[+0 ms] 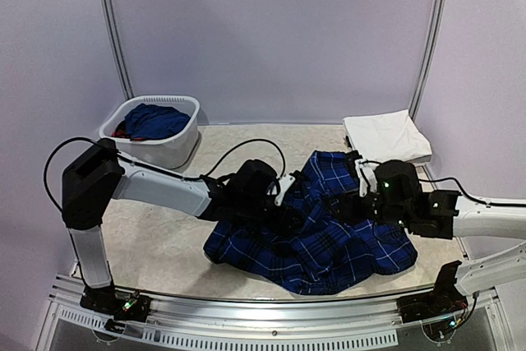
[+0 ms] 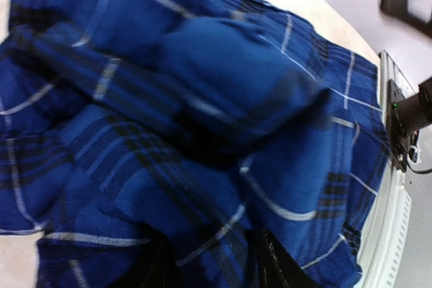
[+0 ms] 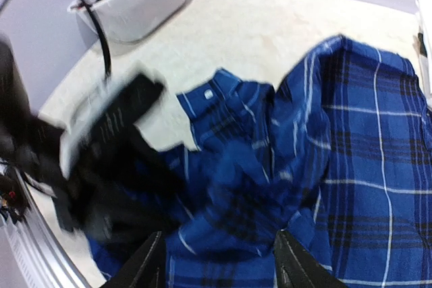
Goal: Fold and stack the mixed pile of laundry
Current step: Flatten out the crumpled shirt at the center of the board.
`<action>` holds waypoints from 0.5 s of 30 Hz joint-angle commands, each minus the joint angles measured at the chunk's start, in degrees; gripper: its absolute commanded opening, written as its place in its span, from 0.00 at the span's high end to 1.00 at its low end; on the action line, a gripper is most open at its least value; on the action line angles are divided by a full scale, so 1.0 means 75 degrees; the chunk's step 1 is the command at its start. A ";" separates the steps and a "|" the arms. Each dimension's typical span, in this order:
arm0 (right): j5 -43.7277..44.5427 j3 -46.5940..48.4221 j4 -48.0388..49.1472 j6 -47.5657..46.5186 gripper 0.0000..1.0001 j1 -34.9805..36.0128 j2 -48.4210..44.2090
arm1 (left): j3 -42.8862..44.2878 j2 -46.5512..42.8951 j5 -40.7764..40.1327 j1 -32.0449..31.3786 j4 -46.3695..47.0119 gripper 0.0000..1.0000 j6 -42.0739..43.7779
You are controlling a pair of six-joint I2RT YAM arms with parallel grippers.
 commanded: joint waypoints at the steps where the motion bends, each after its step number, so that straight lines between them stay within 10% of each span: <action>1: -0.0177 0.0965 -0.0531 0.0125 0.43 0.0019 0.0504 | -0.0023 0.0121 -0.0181 -0.0382 0.0208 0.57 0.0093; 15: 0.0276 0.2440 -0.1599 0.0620 0.48 0.0044 0.3230 | -0.0987 -0.0088 -0.0626 -0.0456 0.1225 0.62 -0.0609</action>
